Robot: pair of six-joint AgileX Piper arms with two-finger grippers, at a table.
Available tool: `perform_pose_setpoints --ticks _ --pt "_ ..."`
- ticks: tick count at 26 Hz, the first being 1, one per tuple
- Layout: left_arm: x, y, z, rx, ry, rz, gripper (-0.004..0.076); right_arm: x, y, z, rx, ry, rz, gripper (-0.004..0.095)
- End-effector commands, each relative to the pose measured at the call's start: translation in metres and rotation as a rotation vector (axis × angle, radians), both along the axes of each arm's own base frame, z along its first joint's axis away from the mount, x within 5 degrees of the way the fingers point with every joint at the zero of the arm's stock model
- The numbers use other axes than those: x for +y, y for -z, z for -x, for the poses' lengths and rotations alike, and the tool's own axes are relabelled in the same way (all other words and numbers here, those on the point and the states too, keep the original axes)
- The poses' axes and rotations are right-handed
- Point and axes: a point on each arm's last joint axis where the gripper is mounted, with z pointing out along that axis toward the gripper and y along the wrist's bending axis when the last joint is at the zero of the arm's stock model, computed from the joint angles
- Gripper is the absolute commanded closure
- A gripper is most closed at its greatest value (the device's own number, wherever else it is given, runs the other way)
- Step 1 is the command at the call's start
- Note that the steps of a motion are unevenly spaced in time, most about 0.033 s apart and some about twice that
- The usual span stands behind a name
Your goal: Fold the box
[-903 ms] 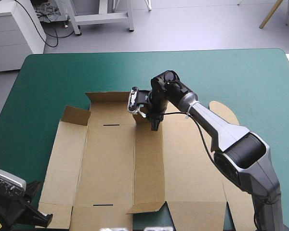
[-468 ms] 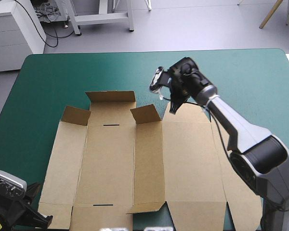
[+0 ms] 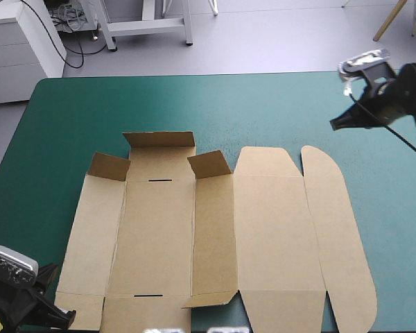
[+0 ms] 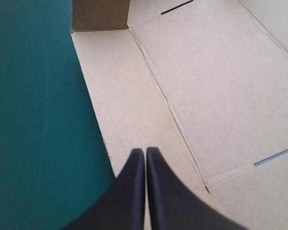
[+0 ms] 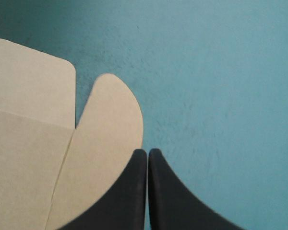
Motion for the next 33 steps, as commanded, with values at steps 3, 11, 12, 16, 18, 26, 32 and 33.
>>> perform_pose_setpoints --ticks 3,11,12,16,18,26,32,33 --pt "-0.001 -0.011 -0.004 -0.06 -0.01 0.027 0.0734 -0.036 -0.002 0.068 -0.043 0.206 -0.063 0.0927" --pt "-0.001 -0.01 -0.004 -0.045 -0.055 0.086 0.0734 -0.021 0.034 0.157 -0.03 0.244 -0.122 0.0927" --pt "-0.001 -0.01 -0.004 -0.043 -0.056 0.087 0.0734 -0.019 0.04 0.167 -0.031 0.242 -0.131 0.0927" --pt "0.001 -0.01 -0.004 -0.033 -0.1 0.112 0.0734 -0.011 0.066 0.201 -0.032 0.239 -0.136 0.0927" --pt "0.001 -0.01 -0.005 -0.027 -0.112 0.117 0.0734 -0.008 0.077 0.214 -0.035 0.239 -0.14 0.0927" --pt "-0.003 -0.002 -0.019 0.137 -0.115 0.091 0.0734 0.009 0.103 0.252 -0.198 0.209 -0.253 0.0927" --pt "-0.006 0.001 -0.038 0.231 -0.173 0.107 0.0734 0.011 0.117 0.253 -0.193 0.206 -0.269 0.0927" --pt "-0.008 0.002 -0.046 0.289 -0.172 0.101 0.0734 0.01 0.12 0.252 -0.182 0.208 -0.27 0.0927"
